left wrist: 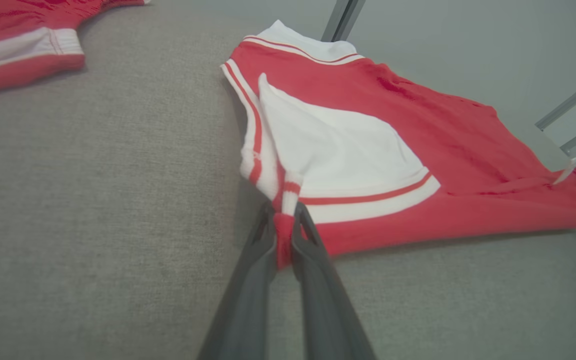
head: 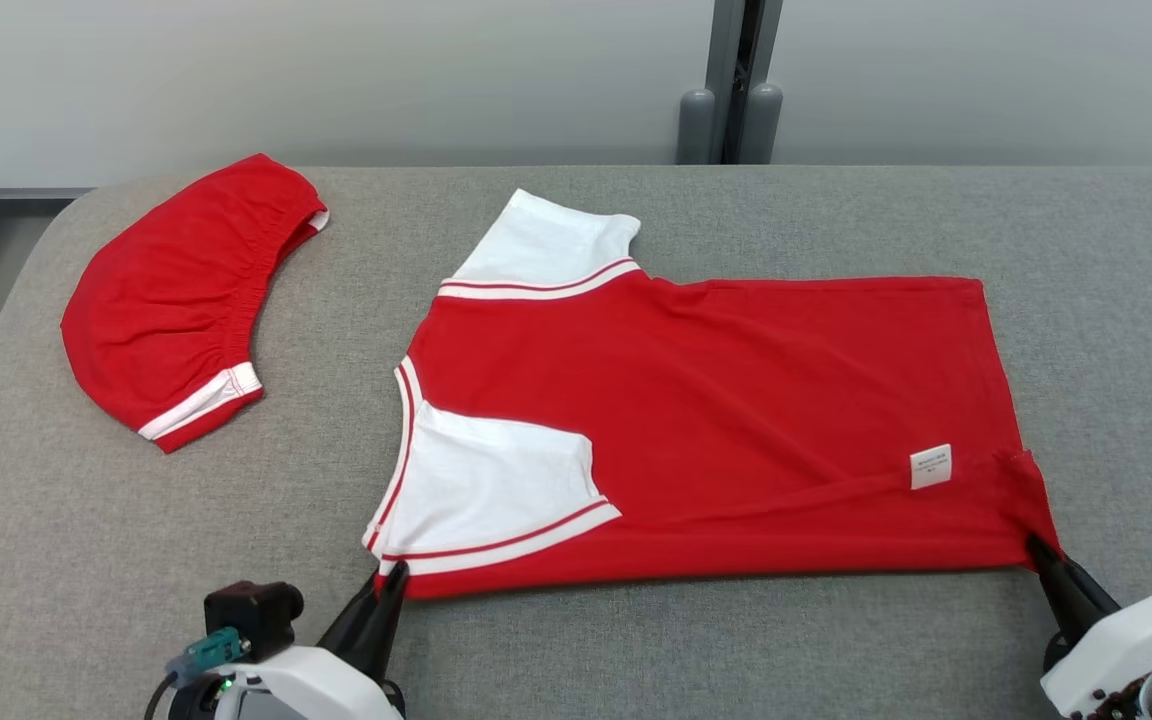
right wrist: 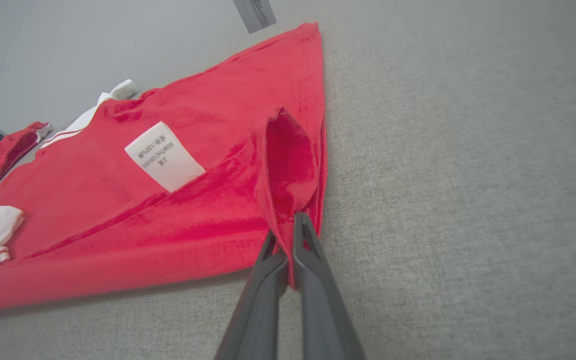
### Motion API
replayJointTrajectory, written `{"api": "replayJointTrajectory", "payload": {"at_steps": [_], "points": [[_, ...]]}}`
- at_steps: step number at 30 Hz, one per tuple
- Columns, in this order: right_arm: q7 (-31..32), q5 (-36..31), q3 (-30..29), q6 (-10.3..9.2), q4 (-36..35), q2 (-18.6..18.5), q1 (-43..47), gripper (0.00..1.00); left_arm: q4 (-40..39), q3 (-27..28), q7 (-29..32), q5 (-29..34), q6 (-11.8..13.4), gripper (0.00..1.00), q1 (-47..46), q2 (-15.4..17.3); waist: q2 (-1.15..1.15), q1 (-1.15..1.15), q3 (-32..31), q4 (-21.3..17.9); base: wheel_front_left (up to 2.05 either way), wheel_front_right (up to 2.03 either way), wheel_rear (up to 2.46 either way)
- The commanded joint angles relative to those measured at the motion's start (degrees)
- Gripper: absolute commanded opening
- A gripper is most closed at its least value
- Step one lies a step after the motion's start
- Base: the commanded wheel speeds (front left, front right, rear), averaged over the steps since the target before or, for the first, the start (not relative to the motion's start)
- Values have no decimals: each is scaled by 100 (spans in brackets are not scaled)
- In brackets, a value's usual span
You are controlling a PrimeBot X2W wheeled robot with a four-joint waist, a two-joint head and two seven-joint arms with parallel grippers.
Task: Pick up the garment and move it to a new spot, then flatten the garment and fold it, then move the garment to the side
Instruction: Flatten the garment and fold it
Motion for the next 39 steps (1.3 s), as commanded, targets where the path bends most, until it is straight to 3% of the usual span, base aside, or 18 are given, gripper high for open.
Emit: {"api": "replayJointTrajectory", "payload": {"at_steps": [1, 16, 29, 30, 31, 32, 33, 34, 35, 39], "points": [[5, -15, -92, 0, -51, -122, 145, 0, -150, -3, 36, -24, 90, 0, 137, 44, 0, 0, 9, 17, 0, 0, 0], [343, -261, -977, -2, -652, -97, 943, 0, -925, 55, 296, -132, 495, 0, 726, 211, 0, 0, 119, 103, 0, 0, 0], [977, -870, -1664, -1, -1214, 219, 1423, 0, -783, 37, 254, -189, 443, 0, 635, 199, 0, 0, 146, 5, 0, 0, 0], [1005, -927, -1748, -1, -1251, 254, 1458, 7, -772, 34, 251, -190, 445, 0, 630, 199, 0, 0, 143, -2, 0, 0, 0], [1029, -1008, -1824, -2, -1264, 270, 1475, 41, -761, 27, 258, -194, 447, 0, 630, 196, 0, 0, 138, -9, 0, 0, 0], [1064, -1092, -1891, -2, -1283, 292, 1493, 96, -751, 24, 276, -206, 453, 10, 632, 195, 0, 0, 131, -15, 0, 0, 0], [1108, -1151, -1955, -2, -1315, 328, 1518, 100, -744, 22, 286, -211, 461, 38, 636, 196, 0, 0, 125, -20, 0, 0, 0], [1162, -1206, -2017, -1, -1366, 374, 1549, 100, -737, 22, 282, -215, 473, 78, 640, 198, 0, 0, 118, -25, 0, 0, 0], [1204, -1263, -2081, -1, -1420, 426, 1576, 100, -727, 18, 291, -218, 477, 100, 645, 198, 0, 0, 109, -29, 0, 0, 0], [1353, -1464, -2309, 0, -1642, 563, 1658, 100, -716, 19, 308, -186, 528, 100, 653, 231, 0, 0, 63, -43, 0, 0, 0]]}}
